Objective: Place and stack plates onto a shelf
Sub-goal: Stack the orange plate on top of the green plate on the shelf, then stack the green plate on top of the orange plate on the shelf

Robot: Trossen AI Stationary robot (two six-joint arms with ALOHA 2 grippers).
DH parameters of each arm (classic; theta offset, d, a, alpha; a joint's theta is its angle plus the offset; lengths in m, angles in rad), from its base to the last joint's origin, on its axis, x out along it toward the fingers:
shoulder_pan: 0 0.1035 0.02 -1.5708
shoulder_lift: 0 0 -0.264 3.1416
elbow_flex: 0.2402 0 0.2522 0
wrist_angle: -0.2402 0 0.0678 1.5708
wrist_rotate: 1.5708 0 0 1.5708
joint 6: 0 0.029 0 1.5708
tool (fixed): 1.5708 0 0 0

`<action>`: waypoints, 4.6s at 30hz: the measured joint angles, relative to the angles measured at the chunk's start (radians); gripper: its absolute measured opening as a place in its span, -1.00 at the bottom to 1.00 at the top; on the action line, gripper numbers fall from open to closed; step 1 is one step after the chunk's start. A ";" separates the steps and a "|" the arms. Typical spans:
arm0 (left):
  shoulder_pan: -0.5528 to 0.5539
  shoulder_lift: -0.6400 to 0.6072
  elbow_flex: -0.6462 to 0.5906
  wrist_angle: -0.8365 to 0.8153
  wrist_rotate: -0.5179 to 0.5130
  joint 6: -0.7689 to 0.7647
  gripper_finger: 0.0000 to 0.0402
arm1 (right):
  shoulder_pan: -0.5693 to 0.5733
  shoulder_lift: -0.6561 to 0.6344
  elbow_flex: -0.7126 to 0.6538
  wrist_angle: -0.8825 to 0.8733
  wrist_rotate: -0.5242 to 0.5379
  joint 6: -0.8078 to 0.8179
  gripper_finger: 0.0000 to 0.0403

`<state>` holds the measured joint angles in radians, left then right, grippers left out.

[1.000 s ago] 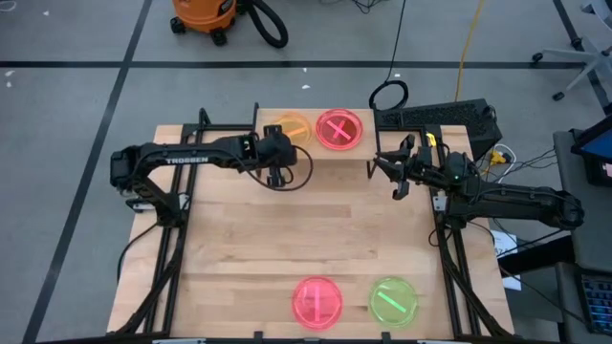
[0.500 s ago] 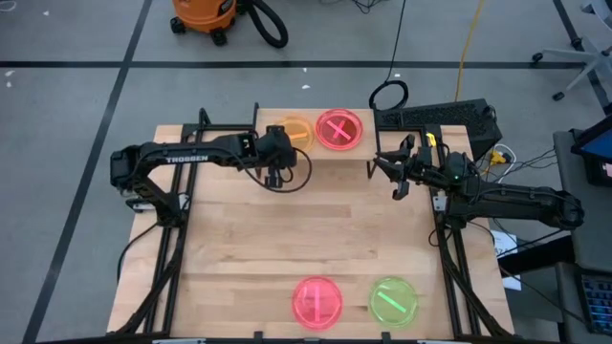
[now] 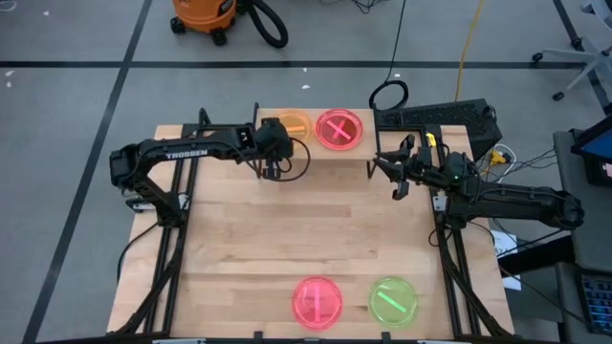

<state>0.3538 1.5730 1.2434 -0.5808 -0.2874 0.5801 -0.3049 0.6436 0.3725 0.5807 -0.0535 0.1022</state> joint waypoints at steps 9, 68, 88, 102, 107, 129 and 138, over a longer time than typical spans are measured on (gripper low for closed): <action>-0.012 0.000 0.000 0.001 0.010 0.001 -0.53 | 0.000 0.000 0.000 -0.003 0.001 -0.009 -0.57; -0.446 -0.089 0.132 0.019 -0.238 -0.328 -0.43 | 0.252 0.311 0.195 -0.481 -0.048 -0.063 -0.57; -0.519 -0.634 -0.680 0.920 -0.216 -0.374 -0.43 | 0.368 0.638 0.523 -0.673 -0.053 -0.077 -0.57; -0.520 -0.645 -0.718 0.996 -0.214 -0.380 -0.43 | 0.477 0.725 0.537 -1.021 -0.161 0.096 -0.57; -0.520 -0.642 -0.718 0.998 -0.211 -0.390 -0.43 | 0.526 0.722 0.529 -1.164 -0.158 0.220 -0.57; -0.520 -0.562 -0.719 0.998 -0.208 -0.512 -0.43 | 0.762 0.721 0.229 -0.804 -0.340 0.649 -0.57; -0.532 -0.557 -0.718 1.003 -0.208 -0.564 -0.43 | 0.792 0.718 0.124 -0.713 -0.288 0.743 -0.57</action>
<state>-0.1778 1.0163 0.5251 0.4218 -0.4953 0.0162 0.4873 1.3621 0.4965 -0.1327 -0.3420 0.8450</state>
